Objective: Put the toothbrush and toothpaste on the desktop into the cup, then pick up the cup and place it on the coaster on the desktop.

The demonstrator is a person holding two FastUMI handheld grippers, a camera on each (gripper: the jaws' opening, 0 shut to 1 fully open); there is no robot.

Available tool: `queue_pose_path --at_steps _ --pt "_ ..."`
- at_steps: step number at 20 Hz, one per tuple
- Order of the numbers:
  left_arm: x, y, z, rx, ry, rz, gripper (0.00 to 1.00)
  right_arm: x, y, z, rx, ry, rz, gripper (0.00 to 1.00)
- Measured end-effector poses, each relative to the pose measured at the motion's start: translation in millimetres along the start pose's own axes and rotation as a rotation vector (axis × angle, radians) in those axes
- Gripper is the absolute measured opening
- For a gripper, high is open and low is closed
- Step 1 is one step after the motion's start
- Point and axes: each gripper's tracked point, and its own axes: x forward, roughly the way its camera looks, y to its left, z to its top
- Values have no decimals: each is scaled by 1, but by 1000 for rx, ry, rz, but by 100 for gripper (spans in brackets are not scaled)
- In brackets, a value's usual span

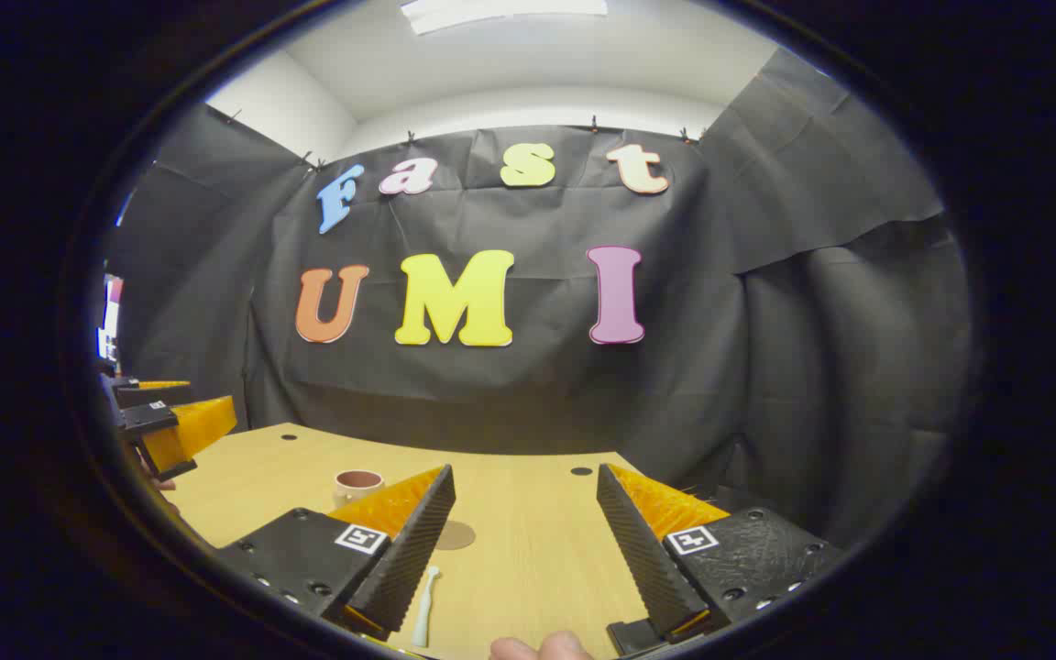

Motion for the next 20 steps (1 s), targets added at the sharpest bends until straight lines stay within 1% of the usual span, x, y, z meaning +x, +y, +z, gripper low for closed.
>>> queue_pose_path --at_steps 3,4,7,10,11,20 --pt "1 2 -4 0 12 0 99 -1 3 -4 -4 5 3 96" --pt "-1 0 -4 -2 14 -5 99 -1 3 -3 -9 5 0 94" --pt "-4 -4 -3 4 9 -17 99 -2 0 -2 -14 3 -11 96" --pt "-5 -3 -3 10 0 -21 99 0 -3 -1 -11 6 -23 94" --pt "-5 -3 -2 10 -3 -22 99 0 -4 -2 -10 7 -24 96" --pt "-4 -4 -5 18 7 -30 99 -2 -6 -2 -2 13 -32 94"
